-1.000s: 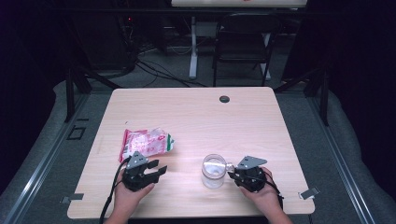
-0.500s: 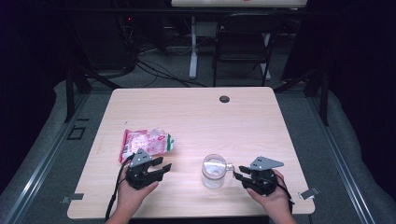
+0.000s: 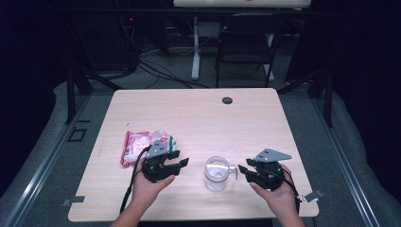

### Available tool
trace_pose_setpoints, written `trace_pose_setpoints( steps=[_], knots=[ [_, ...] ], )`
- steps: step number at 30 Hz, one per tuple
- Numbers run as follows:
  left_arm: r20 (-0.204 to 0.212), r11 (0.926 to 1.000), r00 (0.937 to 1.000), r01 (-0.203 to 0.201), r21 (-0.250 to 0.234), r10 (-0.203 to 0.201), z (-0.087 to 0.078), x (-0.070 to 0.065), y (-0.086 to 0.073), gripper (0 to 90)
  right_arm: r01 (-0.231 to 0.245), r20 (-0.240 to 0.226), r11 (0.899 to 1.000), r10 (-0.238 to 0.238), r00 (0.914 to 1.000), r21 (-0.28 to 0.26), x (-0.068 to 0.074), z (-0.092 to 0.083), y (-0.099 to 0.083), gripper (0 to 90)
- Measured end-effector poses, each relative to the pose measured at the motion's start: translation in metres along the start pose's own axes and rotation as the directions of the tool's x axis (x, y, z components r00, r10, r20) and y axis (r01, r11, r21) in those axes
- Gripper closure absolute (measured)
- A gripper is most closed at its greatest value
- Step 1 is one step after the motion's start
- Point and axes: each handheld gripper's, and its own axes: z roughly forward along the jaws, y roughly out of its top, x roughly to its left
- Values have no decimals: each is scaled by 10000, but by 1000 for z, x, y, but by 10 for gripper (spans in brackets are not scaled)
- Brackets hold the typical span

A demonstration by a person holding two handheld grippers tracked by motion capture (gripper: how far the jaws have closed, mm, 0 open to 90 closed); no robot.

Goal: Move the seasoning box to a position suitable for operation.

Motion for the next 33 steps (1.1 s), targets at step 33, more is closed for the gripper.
trace_pose_setpoints(
  steps=[33],
  knots=[
    [453,9920,9956,-856,929,817,30,-27,-15,761,-676,-979,9975,694,9928,209,16,15,7,693]
  ],
)
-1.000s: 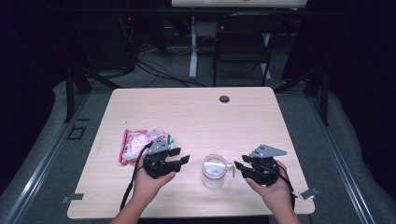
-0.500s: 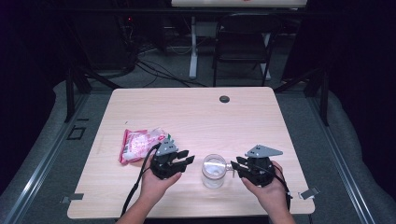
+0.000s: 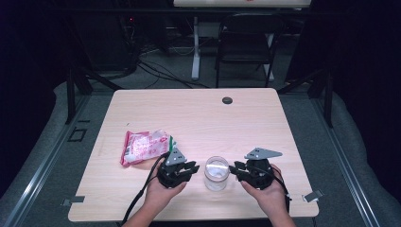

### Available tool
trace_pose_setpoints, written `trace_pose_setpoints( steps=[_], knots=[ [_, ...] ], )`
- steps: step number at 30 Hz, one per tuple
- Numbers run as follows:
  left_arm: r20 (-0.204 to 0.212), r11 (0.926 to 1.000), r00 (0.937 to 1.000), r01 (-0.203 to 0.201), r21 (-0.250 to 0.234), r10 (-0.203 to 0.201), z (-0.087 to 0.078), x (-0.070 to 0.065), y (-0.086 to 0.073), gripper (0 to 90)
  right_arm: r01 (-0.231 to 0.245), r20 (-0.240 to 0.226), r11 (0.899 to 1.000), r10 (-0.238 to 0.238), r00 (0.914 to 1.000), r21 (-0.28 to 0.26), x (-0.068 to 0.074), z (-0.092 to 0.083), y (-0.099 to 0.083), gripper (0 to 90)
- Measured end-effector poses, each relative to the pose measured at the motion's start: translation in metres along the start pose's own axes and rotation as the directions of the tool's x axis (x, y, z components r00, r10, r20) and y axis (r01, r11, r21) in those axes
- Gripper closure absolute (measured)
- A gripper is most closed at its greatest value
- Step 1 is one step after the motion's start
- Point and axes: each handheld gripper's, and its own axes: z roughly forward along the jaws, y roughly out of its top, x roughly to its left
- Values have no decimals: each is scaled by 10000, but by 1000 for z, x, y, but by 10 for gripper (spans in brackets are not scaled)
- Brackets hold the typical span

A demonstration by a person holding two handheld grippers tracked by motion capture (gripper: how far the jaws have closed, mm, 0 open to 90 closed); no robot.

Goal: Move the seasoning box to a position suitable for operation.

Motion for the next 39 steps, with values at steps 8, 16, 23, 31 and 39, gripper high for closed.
trace_pose_setpoints(
  steps=[8,16,23,31,39],
  knots=[
    [253,9997,9995,-171,177,166,5,-7,-4,778,-211,-252,9997,209,9995,-98,-5,2,1,700],
    [291,9994,9992,-276,213,270,7,-11,-5,783,-43,-85,9999,41,10000,-160,-6,6,3,750],
    [189,9992,9991,-384,110,382,6,-14,-6,844,-30,125,9991,35,9999,-416,-5,7,9,783],
    [310,9983,9982,-517,263,509,8,-16,-6,900,21,206,9991,-12,9998,-429,-6,8,10,808],
    [264,9987,9985,-491,162,486,7,-17,-5,900,176,245,9987,-164,9996,-487,-5,8,9,837]
  ],
)
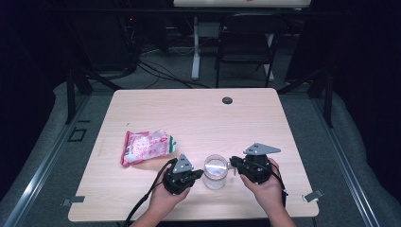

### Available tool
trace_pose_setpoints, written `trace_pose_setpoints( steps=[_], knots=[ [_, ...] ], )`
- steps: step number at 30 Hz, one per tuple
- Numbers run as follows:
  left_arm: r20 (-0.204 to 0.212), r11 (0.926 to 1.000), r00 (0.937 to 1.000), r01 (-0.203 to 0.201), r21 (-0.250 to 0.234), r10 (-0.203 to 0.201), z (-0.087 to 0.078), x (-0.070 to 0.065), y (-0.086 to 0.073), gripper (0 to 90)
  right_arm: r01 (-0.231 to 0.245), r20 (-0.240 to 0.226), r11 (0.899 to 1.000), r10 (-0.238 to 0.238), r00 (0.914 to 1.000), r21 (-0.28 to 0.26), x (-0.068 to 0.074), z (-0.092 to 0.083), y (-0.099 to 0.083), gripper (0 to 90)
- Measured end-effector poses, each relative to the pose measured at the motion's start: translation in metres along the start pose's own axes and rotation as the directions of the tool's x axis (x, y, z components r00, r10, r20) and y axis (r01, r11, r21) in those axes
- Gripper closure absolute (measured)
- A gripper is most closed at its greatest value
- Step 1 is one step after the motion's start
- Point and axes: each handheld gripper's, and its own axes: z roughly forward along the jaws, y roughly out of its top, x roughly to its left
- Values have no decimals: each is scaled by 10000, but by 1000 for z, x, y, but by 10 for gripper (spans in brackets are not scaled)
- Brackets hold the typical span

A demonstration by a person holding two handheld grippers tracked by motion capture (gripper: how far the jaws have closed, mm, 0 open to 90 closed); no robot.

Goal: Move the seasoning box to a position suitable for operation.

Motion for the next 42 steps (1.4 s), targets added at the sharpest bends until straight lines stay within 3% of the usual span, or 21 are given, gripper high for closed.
trace_pose_setpoints(
  steps=[15,23,37,42],
  knots=[
    [79,9998,9999,-103,-165,104,-2,-2,4,900,39,84,9999,-38,10000,-93,0,-1,-2,858],
    [90,9996,9999,-45,-282,48,-5,-2,8,900,64,35,9999,-63,10000,-106,1,-4,-3,815],
    [378,9979,9991,-147,-624,171,-8,-1,23,900,1100,-203,9938,-1102,9937,-132,22,-22,-5,693],
    [465,9976,9988,-120,-686,152,-8,-2,27,900,1225,-370,9923,-1232,9917,-198,28,-27,-5,608]
  ],
)
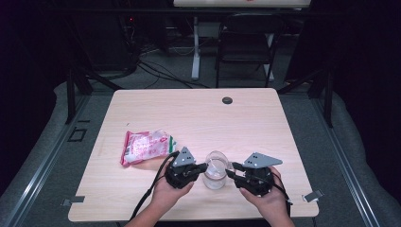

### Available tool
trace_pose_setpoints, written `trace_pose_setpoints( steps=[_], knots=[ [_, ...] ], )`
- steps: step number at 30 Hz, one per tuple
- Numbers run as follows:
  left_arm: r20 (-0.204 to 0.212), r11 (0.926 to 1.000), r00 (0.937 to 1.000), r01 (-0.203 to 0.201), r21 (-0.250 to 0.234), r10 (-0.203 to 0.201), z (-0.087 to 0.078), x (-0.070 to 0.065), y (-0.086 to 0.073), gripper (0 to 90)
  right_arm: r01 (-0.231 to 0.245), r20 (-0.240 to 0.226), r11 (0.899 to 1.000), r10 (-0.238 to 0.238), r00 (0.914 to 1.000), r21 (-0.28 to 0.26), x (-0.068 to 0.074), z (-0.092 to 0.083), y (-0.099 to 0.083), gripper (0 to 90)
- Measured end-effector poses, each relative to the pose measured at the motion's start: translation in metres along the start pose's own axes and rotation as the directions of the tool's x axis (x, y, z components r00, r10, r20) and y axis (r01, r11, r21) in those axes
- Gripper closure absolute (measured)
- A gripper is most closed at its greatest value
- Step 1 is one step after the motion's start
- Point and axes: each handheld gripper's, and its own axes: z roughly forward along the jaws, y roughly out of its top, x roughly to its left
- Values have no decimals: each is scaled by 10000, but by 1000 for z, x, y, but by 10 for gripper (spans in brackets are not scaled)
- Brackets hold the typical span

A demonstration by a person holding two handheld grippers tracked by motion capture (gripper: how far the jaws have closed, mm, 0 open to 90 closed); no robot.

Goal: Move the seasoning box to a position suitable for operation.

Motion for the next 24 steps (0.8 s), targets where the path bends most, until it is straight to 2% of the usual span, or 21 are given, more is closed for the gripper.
trace_pose_setpoints(
  steps=[8,11,15,20,24],
  knots=[
    [25,10000,10000,11,-1,-11,1,0,5,900,224,-72,9997,-224,9997,-5,6,1,-1,527],
    [-132,10000,9999,28,2,-28,2,0,5,891,436,-13,9990,-436,9990,-21,8,2,-1,499],
    [-132,9999,9999,111,-55,-112,2,1,6,881,646,51,9979,-646,9979,-3,12,5,-1,492],
    [-53,9999,9999,147,-37,-147,1,0,9,855,938,351,9955,-941,9949,104,16,9,-1,485],
    [-34,9997,9998,207,-129,-207,1,0,10,833,987,359,9951,-990,9944,115,18,12,-1,485]
  ],
)
